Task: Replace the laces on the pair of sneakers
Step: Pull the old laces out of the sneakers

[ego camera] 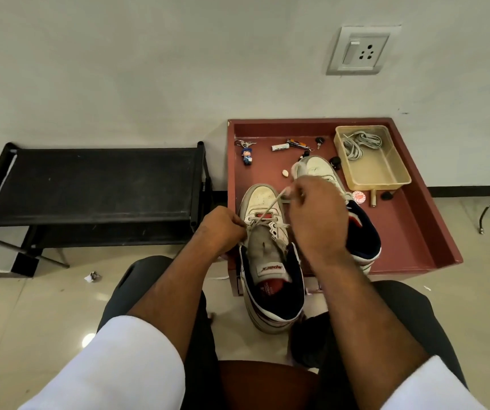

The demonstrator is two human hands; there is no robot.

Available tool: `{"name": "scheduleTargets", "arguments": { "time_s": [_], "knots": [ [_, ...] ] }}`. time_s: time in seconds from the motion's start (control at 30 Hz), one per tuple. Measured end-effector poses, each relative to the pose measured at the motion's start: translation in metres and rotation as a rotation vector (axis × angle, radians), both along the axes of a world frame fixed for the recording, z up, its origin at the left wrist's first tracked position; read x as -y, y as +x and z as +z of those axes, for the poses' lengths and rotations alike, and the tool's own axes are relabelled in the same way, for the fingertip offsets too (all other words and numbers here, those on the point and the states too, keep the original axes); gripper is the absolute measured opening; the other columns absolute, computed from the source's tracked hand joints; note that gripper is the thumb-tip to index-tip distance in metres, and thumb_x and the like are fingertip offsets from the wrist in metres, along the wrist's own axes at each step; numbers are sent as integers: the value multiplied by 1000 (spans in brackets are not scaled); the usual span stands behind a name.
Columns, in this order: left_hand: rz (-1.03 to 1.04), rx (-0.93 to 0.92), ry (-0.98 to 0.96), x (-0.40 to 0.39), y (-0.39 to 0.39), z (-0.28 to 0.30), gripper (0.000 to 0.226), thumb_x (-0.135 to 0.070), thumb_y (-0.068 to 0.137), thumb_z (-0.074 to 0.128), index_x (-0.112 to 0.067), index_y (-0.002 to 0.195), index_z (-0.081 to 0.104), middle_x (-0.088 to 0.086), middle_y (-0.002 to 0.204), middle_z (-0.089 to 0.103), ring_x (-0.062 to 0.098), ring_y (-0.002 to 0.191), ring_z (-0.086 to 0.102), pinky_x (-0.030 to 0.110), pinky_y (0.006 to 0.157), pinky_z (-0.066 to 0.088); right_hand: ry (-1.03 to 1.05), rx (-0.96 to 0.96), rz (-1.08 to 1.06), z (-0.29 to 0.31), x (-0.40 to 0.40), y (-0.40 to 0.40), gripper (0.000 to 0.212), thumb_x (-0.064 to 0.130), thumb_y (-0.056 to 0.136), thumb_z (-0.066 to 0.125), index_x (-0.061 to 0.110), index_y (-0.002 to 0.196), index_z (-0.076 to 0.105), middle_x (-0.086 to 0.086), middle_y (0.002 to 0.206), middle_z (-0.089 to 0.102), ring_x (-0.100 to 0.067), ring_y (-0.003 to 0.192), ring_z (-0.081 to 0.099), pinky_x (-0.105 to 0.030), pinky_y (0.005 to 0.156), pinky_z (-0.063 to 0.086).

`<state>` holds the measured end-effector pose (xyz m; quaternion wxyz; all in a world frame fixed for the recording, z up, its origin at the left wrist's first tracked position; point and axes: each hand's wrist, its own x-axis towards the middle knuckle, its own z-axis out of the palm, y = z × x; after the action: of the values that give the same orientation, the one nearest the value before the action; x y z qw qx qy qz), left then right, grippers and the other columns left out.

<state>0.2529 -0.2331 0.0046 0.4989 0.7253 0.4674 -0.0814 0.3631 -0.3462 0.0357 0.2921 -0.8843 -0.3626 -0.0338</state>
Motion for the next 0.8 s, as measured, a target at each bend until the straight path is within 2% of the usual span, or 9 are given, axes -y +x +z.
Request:
{"name": "scheduleTargets", "arguments": {
  "time_s": [0.07, 0.13, 0.23, 0.33, 0.47, 0.6, 0.67, 0.73, 0.8],
  "knots": [
    [-1, -3, 10, 0, 0, 1, 14, -7, 91, 63, -11, 102, 72, 7, 90, 68, 17, 69, 66, 26, 49, 53, 329, -40, -137, 28, 14, 17, 11, 17, 93, 61, 10, 96, 69, -1, 93, 65, -16, 83, 59, -21, 72, 45],
    [-2, -3, 18, 0, 0, 1, 14, -8, 91, 64, -12, 101, 72, 5, 87, 68, 15, 67, 64, 24, 49, 51, 489, -11, -166, 44, 25, 25, 10, 18, 90, 65, 10, 95, 70, 2, 94, 63, -18, 86, 59, -25, 73, 47],
    [-5, -4, 28, 0, 1, 1, 12, -9, 91, 64, -12, 99, 73, 4, 85, 68, 15, 68, 64, 25, 52, 53, 143, -17, -133, 31, 26, 17, 25, 24, 87, 68, 19, 112, 68, -4, 127, 54, -26, 116, 48, -44, 95, 46],
    [-23, 3, 50, 0, 2, 0, 14, -10, 91, 64, -13, 100, 74, 1, 83, 67, 12, 67, 61, 22, 51, 48, -207, 85, -16, 7, 17, -1, 46, 29, 85, 70, 32, 129, 59, -4, 154, 28, -30, 140, 24, -52, 110, 25],
    [-37, 21, 34, 0, 0, 1, 15, -10, 92, 63, -11, 102, 74, 3, 85, 68, 7, 59, 56, 16, 44, 39, -458, 69, 293, -19, -5, -12, 24, 27, 90, 63, 29, 114, 69, 1, 156, 28, -25, 144, 18, -50, 113, 19],
    [-48, 36, 33, 0, -3, 2, 15, -8, 92, 62, -10, 99, 75, 5, 86, 69, 6, 57, 55, 14, 44, 38, -557, -10, 263, -36, -16, -16, 27, 22, 90, 61, 17, 115, 67, -1, 149, 39, -28, 136, 29, -51, 107, 26],
    [-47, 41, 39, 0, -3, 1, 15, -7, 91, 63, -10, 98, 75, 5, 86, 69, 6, 56, 54, 15, 45, 38, -519, -98, 259, -40, -17, -13, 25, 26, 89, 62, 19, 112, 69, 4, 149, 41, -27, 136, 30, -51, 108, 24],
    [-36, 33, 41, -1, -3, 1, 13, -8, 91, 63, -10, 97, 74, 4, 83, 67, 6, 55, 52, 17, 45, 38, -368, -278, 230, -39, -17, -9, 12, 29, 87, 66, 24, 93, 76, 13, 151, 39, -22, 139, 28, -49, 111, 19],
    [-24, 11, 48, -1, -3, 0, 11, -10, 90, 64, -10, 96, 74, 3, 79, 65, 8, 55, 52, 19, 46, 38, 7, -658, 163, -23, -11, -8, 11, 21, 86, 69, 21, 76, 75, 14, 146, 46, -18, 137, 35, -48, 115, 23]
  ]
}}
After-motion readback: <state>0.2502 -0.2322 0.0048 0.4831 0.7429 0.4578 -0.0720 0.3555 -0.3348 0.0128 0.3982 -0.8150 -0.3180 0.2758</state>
